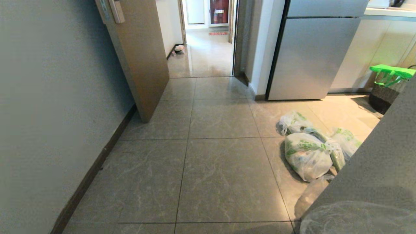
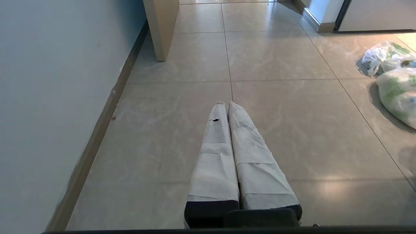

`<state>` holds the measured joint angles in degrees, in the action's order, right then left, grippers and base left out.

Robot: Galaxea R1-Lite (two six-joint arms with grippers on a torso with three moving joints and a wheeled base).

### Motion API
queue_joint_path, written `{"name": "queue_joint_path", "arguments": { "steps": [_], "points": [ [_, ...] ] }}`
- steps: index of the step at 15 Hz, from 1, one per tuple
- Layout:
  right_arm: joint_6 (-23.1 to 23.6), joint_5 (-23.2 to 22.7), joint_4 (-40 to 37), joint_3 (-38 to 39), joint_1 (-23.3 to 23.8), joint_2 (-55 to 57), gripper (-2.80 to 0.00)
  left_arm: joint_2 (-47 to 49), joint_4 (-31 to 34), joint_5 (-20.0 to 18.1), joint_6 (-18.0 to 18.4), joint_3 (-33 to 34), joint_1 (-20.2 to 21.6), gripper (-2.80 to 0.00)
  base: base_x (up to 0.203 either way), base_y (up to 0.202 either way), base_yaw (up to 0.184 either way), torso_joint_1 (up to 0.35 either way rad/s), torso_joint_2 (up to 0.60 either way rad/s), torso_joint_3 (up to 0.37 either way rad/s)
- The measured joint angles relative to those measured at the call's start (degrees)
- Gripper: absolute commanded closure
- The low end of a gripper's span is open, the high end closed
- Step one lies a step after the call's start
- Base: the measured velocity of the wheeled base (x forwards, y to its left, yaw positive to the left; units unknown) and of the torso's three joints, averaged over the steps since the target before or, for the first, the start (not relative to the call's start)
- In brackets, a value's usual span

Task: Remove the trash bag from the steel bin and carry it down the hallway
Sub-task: Put the trash bag at the door

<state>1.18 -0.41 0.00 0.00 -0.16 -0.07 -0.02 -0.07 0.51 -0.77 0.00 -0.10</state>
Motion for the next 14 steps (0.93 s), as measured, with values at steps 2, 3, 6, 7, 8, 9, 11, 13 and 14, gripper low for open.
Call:
{"name": "queue_joint_path", "arguments": {
  "steps": [2, 3, 6, 7, 8, 9, 11, 13, 14],
  "points": [
    [0.0, 0.0, 0.0, 0.0, 0.0, 0.0, 0.00, 0.0, 0.0, 0.0, -0.1, 0.0, 0.0, 0.00, 0.189, 0.000, 0.004, 0.002, 0.00, 0.002],
    [0.0, 0.0, 0.0, 0.0, 0.0, 0.0, 0.00, 0.0, 0.0, 0.0, -0.1, 0.0, 0.0, 0.00, 0.189, 0.000, 0.003, 0.006, 0.00, 0.002],
    [0.0, 0.0, 0.0, 0.0, 0.0, 0.0, 0.00, 0.0, 0.0, 0.0, -0.1, 0.0, 0.0, 0.00, 0.190, 0.000, 0.000, 0.002, 0.00, 0.004],
    [0.0, 0.0, 0.0, 0.0, 0.0, 0.0, 0.00, 0.0, 0.0, 0.0, -0.1, 0.0, 0.0, 0.00, 0.190, 0.000, -0.002, 0.002, 0.00, 0.002],
    [0.0, 0.0, 0.0, 0.0, 0.0, 0.0, 0.00, 0.0, 0.0, 0.0, -0.1, 0.0, 0.0, 0.00, 0.190, 0.000, 0.001, -0.001, 0.00, 0.003],
    [0.0, 0.0, 0.0, 0.0, 0.0, 0.0, 0.00, 0.0, 0.0, 0.0, -0.1, 0.0, 0.0, 0.00, 0.190, 0.000, -0.001, -0.002, 0.00, 0.002],
    [0.0, 0.0, 0.0, 0.0, 0.0, 0.0, 0.00, 0.0, 0.0, 0.0, -0.1, 0.0, 0.0, 0.00, 0.186, 0.000, 0.001, 0.003, 0.00, 0.002],
    [0.0, 0.0, 0.0, 0.0, 0.0, 0.0, 0.00, 0.0, 0.0, 0.0, -0.1, 0.0, 0.0, 0.00, 0.191, 0.000, 0.000, 0.002, 0.00, 0.003],
    [0.0, 0.0, 0.0, 0.0, 0.0, 0.0, 0.00, 0.0, 0.0, 0.0, -0.1, 0.0, 0.0, 0.00, 0.191, 0.000, 0.001, 0.002, 0.00, -0.001]
  ]
}}
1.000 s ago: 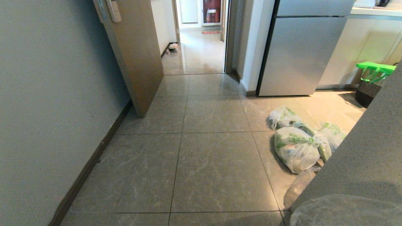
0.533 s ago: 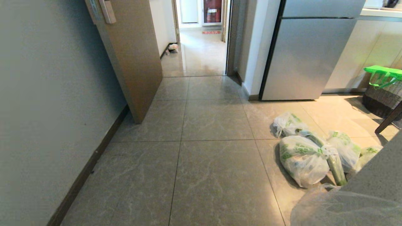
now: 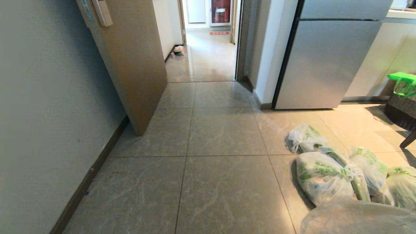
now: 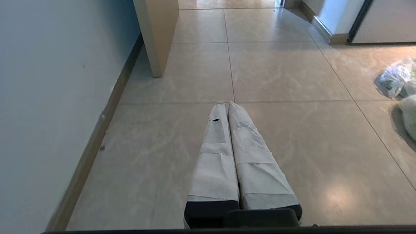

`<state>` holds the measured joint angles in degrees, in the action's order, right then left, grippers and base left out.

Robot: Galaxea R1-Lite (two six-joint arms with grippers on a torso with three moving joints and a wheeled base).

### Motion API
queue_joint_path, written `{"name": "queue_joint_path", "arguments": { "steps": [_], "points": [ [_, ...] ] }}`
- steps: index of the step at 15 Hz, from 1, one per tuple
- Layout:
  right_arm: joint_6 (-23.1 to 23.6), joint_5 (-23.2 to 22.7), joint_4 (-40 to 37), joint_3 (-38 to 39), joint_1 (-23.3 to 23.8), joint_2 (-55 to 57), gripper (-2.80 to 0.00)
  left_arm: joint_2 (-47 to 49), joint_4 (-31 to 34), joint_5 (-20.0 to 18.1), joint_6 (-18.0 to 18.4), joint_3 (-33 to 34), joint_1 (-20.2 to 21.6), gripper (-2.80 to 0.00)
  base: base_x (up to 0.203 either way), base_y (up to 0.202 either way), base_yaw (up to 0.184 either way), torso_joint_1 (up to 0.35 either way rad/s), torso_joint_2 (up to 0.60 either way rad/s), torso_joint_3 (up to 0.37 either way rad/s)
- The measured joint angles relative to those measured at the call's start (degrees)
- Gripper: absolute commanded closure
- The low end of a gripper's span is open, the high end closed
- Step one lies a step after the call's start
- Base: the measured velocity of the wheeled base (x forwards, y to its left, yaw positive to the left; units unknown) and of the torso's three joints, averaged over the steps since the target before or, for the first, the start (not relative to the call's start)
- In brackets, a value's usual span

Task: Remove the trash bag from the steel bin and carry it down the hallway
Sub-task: Put the trash bag at the door

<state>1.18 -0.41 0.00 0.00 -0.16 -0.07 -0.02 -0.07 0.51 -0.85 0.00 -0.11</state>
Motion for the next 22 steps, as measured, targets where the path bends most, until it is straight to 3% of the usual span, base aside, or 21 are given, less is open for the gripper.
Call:
{"name": "queue_joint_path", "arguments": {
  "steps": [22],
  "points": [
    [0.0, 0.0, 0.0, 0.0, 0.0, 0.0, 0.00, 0.0, 0.0, -0.1, 0.0, 0.0, 0.0, 0.00, 0.192, 0.000, 0.001, 0.002, 0.00, 0.004]
  ]
}}
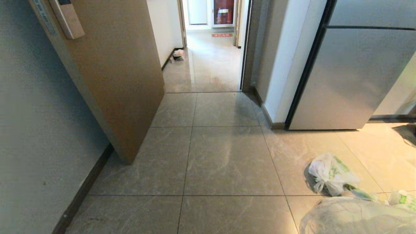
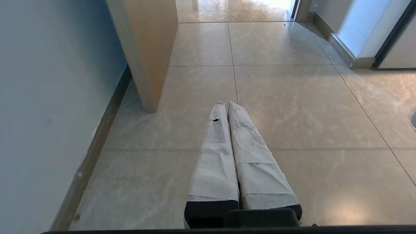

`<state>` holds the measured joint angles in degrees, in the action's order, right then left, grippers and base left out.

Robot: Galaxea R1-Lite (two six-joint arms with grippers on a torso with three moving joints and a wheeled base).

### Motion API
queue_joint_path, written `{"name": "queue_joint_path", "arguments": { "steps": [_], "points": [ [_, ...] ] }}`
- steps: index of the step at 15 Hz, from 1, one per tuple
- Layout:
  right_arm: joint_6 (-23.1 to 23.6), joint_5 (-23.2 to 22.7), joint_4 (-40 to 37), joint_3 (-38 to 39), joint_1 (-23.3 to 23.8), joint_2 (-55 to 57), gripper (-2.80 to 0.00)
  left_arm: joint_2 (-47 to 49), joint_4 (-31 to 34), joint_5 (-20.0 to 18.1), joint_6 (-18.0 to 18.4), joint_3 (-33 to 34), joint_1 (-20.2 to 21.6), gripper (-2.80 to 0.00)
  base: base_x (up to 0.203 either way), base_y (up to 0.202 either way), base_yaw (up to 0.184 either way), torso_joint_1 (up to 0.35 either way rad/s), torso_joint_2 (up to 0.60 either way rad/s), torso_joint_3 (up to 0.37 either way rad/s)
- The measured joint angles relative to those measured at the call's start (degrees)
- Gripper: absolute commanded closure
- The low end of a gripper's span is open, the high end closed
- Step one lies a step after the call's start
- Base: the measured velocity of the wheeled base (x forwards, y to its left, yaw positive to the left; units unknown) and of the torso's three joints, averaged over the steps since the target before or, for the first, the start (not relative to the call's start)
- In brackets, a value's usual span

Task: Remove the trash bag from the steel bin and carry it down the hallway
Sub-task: Put the trash bag at the door

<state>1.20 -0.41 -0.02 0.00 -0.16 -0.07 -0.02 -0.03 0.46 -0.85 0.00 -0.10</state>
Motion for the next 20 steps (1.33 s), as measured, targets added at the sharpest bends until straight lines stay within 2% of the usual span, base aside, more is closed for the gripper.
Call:
{"name": "queue_joint_path", "arguments": {
  "steps": [20],
  "points": [
    [0.0, 0.0, 0.0, 0.0, 0.0, 0.0, 0.00, 0.0, 0.0, 0.0, 0.0, 0.0, 0.0, 0.00, 0.192, 0.000, 0.001, 0.003, 0.00, 0.003]
  ]
}}
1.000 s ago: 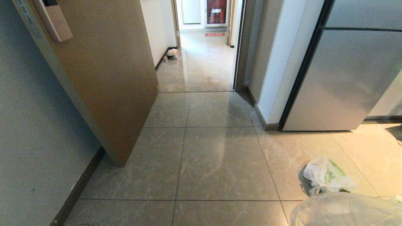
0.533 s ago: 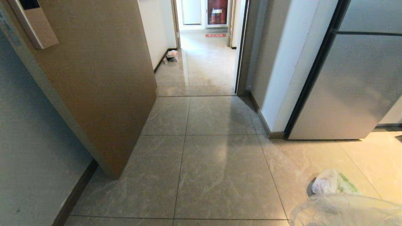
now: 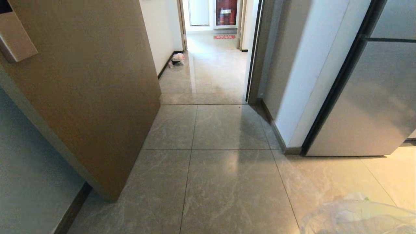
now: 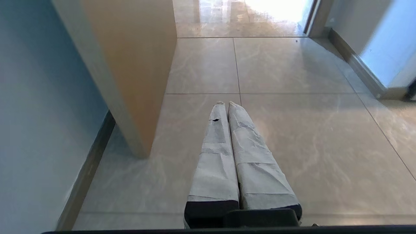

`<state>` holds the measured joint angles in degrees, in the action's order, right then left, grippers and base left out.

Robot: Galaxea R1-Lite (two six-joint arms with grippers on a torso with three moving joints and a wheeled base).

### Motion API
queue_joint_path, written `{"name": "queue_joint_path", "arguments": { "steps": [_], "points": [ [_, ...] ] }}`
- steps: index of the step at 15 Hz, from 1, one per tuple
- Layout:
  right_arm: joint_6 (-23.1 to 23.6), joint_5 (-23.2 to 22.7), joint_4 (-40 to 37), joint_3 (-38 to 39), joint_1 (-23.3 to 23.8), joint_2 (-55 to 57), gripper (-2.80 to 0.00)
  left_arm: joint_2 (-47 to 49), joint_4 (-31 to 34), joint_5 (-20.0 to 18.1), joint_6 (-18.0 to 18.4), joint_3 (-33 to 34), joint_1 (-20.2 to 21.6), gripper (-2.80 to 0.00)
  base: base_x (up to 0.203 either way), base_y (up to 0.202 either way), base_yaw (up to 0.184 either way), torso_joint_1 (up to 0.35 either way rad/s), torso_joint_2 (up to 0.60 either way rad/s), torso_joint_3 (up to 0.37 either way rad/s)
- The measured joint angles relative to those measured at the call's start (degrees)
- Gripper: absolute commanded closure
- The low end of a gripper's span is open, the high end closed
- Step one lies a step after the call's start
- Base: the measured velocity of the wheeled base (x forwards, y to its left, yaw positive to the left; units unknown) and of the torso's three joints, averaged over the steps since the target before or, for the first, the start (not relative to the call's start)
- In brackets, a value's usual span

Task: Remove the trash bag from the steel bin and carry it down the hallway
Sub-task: Put the trash bag at the door

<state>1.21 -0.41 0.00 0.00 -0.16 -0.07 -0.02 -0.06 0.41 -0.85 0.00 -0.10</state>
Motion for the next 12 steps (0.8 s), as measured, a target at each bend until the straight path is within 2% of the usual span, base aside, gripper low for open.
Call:
{"name": "queue_joint_path", "arguments": {
  "steps": [12],
  "points": [
    [0.0, 0.0, 0.0, 0.0, 0.0, 0.0, 0.00, 0.0, 0.0, 0.0, 0.0, 0.0, 0.0, 0.00, 0.192, 0.000, 0.001, 0.003, 0.00, 0.003]
  ]
}}
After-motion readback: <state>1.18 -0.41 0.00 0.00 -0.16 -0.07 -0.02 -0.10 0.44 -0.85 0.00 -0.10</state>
